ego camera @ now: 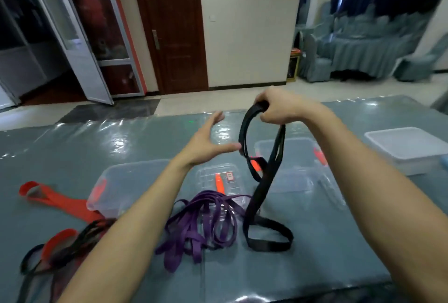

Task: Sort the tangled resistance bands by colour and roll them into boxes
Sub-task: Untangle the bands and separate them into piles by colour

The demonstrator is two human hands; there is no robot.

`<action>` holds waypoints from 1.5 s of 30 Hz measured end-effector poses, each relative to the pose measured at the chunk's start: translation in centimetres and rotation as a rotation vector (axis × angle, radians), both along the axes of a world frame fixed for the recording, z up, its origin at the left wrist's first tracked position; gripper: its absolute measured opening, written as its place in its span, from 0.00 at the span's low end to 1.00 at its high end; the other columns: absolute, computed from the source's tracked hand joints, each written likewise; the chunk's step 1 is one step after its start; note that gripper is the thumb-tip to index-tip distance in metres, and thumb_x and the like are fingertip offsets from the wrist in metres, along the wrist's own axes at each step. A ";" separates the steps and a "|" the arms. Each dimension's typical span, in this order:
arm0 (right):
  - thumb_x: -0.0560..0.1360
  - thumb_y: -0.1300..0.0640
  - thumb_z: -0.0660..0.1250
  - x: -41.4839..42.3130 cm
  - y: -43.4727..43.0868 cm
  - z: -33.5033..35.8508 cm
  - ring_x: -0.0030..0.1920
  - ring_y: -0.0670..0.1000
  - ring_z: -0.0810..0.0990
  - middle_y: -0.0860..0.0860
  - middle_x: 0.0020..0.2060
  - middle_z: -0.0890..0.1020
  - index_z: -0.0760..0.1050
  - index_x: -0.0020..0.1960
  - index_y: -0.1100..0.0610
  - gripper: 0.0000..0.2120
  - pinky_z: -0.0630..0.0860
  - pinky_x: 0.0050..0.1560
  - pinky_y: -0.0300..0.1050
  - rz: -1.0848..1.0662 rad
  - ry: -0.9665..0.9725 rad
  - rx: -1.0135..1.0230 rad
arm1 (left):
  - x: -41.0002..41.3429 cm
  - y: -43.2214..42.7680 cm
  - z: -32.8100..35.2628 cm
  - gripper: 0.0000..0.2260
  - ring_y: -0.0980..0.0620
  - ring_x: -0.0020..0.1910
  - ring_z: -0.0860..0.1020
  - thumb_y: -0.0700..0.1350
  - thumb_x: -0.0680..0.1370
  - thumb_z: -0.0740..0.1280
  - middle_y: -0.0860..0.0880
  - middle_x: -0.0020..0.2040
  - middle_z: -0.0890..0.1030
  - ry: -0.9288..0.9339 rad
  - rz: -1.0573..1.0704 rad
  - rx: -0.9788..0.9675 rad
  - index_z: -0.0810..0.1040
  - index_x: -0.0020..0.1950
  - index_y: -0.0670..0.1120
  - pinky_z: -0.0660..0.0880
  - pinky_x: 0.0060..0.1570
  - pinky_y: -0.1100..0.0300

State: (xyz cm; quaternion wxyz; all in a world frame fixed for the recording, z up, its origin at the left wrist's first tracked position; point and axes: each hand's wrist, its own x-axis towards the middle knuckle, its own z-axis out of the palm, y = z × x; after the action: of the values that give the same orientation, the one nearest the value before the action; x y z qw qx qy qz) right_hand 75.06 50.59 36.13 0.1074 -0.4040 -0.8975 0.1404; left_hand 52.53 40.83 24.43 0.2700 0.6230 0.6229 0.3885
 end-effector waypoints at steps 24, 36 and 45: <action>0.78 0.70 0.73 22.6 11.0 -12.4 0.38 0.53 0.85 0.54 0.36 0.80 0.81 0.53 0.60 0.08 0.86 0.58 0.57 0.068 0.762 -0.680 | 15.1 7.7 -6.0 0.21 0.56 0.27 0.62 0.66 0.75 0.66 0.54 0.31 0.66 -0.397 0.193 -0.023 0.75 0.49 0.47 0.60 0.26 0.64; 0.80 0.74 0.64 23.9 9.1 -4.1 0.42 0.56 0.83 0.57 0.38 0.80 0.76 0.51 0.65 0.06 0.86 0.57 0.52 0.242 0.706 -0.724 | 34.3 12.9 -12.6 0.52 0.45 0.63 0.77 0.54 0.64 0.84 0.44 0.60 0.79 -0.327 -0.109 -0.262 0.65 0.85 0.59 0.71 0.74 0.46; 0.84 0.51 0.71 27.7 13.2 -3.4 0.43 0.54 0.88 0.51 0.42 0.79 0.78 0.51 0.60 0.12 0.83 0.46 0.43 0.160 0.901 -0.660 | 38.4 17.2 -10.5 0.12 0.64 0.69 0.79 0.52 0.68 0.82 0.58 0.69 0.84 -0.453 -0.129 -0.166 0.86 0.48 0.52 0.70 0.67 0.57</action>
State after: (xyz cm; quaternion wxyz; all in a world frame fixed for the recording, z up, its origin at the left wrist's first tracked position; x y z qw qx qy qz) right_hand 102.75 63.80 32.69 0.3369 -0.2469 -0.6994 0.5800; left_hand 90.93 57.98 13.92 0.4775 0.5341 0.5351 0.4476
